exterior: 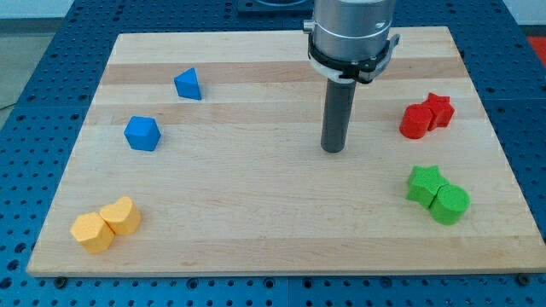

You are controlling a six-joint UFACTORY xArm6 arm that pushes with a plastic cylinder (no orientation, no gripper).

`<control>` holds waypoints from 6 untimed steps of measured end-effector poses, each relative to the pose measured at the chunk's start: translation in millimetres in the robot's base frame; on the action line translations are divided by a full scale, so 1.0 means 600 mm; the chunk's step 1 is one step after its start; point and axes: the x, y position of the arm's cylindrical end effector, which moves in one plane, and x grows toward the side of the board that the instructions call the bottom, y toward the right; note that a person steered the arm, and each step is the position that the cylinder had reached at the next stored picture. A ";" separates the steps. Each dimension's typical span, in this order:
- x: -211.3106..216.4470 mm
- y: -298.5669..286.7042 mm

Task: Point your arm to the bottom left of the blue cube

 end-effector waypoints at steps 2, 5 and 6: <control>0.014 -0.087; 0.027 -0.287; 0.027 -0.420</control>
